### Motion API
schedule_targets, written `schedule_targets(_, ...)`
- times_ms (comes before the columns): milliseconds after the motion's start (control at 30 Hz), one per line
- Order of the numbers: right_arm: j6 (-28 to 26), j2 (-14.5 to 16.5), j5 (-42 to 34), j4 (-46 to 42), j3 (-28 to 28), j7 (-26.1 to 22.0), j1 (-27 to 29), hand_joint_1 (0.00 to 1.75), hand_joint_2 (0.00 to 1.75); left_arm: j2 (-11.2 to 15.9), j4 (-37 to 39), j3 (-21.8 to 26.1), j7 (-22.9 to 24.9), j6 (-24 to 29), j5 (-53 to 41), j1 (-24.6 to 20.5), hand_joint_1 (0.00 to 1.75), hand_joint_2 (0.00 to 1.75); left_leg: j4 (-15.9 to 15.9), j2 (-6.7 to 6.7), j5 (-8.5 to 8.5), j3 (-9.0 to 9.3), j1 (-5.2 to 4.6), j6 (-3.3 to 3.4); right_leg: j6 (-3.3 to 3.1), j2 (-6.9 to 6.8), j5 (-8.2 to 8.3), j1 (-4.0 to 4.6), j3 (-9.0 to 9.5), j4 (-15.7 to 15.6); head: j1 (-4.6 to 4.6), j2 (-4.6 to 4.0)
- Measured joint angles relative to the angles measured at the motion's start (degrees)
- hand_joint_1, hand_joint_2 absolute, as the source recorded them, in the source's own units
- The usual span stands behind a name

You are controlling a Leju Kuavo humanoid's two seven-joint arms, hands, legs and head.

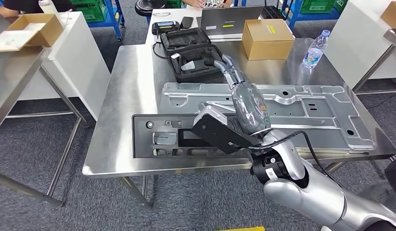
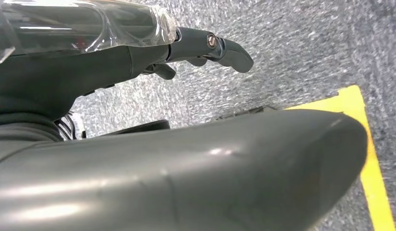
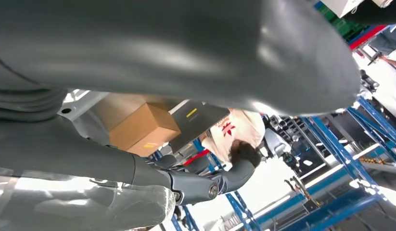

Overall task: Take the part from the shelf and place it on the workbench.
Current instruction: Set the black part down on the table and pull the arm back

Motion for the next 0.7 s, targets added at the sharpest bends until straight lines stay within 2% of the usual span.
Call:
schedule_targets(67,-0.1,-0.1,0.4,0.0,-0.3,0.0,0.7,0.00,0.00,-0.1,0.0,-0.1,0.7,-0.2,-0.3,-0.1,0.00,0.00,-0.1,0.11,0.88,-1.00,-0.02,0.41,0.20,-0.01,-5.18,-0.03,-2.63,7.7,0.15,0.00)
schedule_targets(100,-0.1,-0.1,0.5,0.0,-0.5,0.0,1.2,0.00,0.00,-0.1,0.0,-0.2,1.1,-0.3,-0.4,-0.1,0.00,0.00,0.0,0.12,1.28,-1.51,-0.06,0.44,0.33,-0.01,-6.87,-0.03,-3.66,11.4,0.20,0.01)
schedule_targets(133,-0.2,-0.1,0.7,0.0,-0.6,0.1,1.6,0.00,0.00,-0.1,0.0,-0.3,1.3,-0.4,-0.4,-0.1,0.00,0.00,0.0,0.13,1.66,-2.04,-0.09,0.43,0.44,-0.02,-7.42,-0.03,-3.91,13.4,0.23,0.01)
schedule_targets(167,-0.2,-0.1,0.8,0.0,-0.7,0.1,1.9,0.00,0.00,-0.1,0.0,-0.4,1.5,-0.4,-0.4,0.0,0.00,0.00,0.1,0.12,2.03,-2.57,-0.08,0.34,0.50,-0.02,-6.80,-0.06,-3.07,13.2,0.26,0.00)
schedule_targets(200,-0.1,-0.1,1.1,0.0,-0.9,0.1,2.1,0.00,0.00,-0.1,0.0,-0.5,1.8,-0.3,-0.4,0.0,0.00,0.00,0.2,0.12,2.36,-3.06,-0.05,0.20,0.54,-0.02,-5.41,-0.10,-1.05,10.6,0.27,0.01)
schedule_targets(267,0.0,-0.1,1.6,0.0,-1.1,0.1,2.1,0.00,0.00,-0.1,0.0,-0.7,3.4,0.1,-0.4,0.0,0.00,0.00,0.8,0.10,2.83,-3.99,-0.08,-0.20,0.52,-0.01,-2.92,-0.09,4.78,2.0,0.28,0.00)
schedule_targets(300,0.1,-0.3,2.0,-0.2,-1.4,0.1,2.4,0.00,0.00,0.6,0.0,-0.8,3.7,-0.7,-0.4,0.1,0.00,0.00,1.1,0.09,3.02,-4.36,-0.14,-0.49,0.28,0.03,-2.35,0.03,6.82,-1.3,0.26,0.01)
schedule_targets(333,0.3,-0.8,2.2,-0.6,-2.0,0.1,3.0,0.00,0.00,1.9,0.0,-1.0,3.1,-3.2,-0.3,0.3,0.00,0.00,1.4,0.06,3.21,-4.65,-0.20,-0.79,-0.04,0.06,-2.33,0.15,7.92,-3.3,0.24,0.01)
schedule_targets(433,1.0,-3.2,2.5,-2.9,-5.0,0.1,5.7,0.00,0.00,8.9,0.1,-1.2,-2.1,-14.8,0.3,1.4,0.00,0.00,2.0,-0.07,3.47,-5.36,0.12,-1.90,-1.59,0.05,-1.95,0.51,7.52,-3.9,0.24,0.01)
schedule_targets(467,1.3,-3.8,2.5,-3.6,-6.0,0.1,6.2,0.00,0.00,11.1,0.2,-1.2,-3.2,-16.7,0.5,1.7,0.00,0.00,2.9,-0.10,2.51,-5.83,0.27,-2.32,-2.14,0.04,-1.56,0.50,7.19,-3.9,0.18,0.01)
schedule_targets(500,1.6,-4.3,2.4,-4.2,-6.7,0.1,6.6,0.00,0.00,12.6,0.3,-1.2,-3.7,-17.3,0.5,2.0,0.00,0.00,5.0,-0.11,0.73,-6.65,0.36,-2.71,-2.60,0.04,-1.13,0.37,6.75,-4.0,0.07,0.01)
schedule_targets(533,1.7,-4.7,2.4,-4.8,-7.4,0.1,6.9,0.00,0.00,13.8,0.4,-1.2,-4.0,-17.3,0.5,2.1,0.00,0.00,8.3,-0.12,-1.79,-7.85,0.45,-3.10,-2.88,0.06,-0.72,0.31,6.29,-4.0,-0.05,0.01)
schedule_targets(600,2.0,-5.3,2.3,-5.7,-8.3,0.1,7.7,0.00,0.00,15.1,0.5,-1.3,-4.3,-17.1,0.4,2.0,0.00,0.00,16.3,-0.11,-6.33,-10.38,0.52,-3.60,-3.04,0.03,0.09,0.28,5.19,-3.9,-0.26,0.01)
schedule_targets(633,2.1,-5.5,2.3,-6.0,-8.7,0.1,8.0,0.00,0.00,15.4,0.5,-1.4,-4.5,-17.1,0.3,2.0,0.00,0.00,18.8,-0.11,-7.25,-10.82,0.56,-3.65,-3.03,0.01,0.49,0.31,4.63,-3.9,-0.30,0.00)
schedule_targets(667,2.2,-5.7,2.2,-6.2,-9.0,0.1,8.2,0.00,0.00,15.5,0.5,-1.5,-4.6,-17.1,0.2,2.0,0.00,0.00,19.2,-0.11,-7.05,-10.20,0.59,-3.58,-3.00,-0.01,0.88,0.36,4.11,-3.9,-0.34,0.01)
schedule_targets(700,2.2,-5.9,2.1,-6.4,-9.3,0.1,8.4,0.00,0.00,15.6,0.5,-1.6,-4.8,-17.1,0.1,2.0,0.00,0.00,17.1,-0.11,-5.90,-8.43,0.57,-3.38,-2.96,0.00,1.25,0.46,3.67,-3.9,-0.34,0.01)
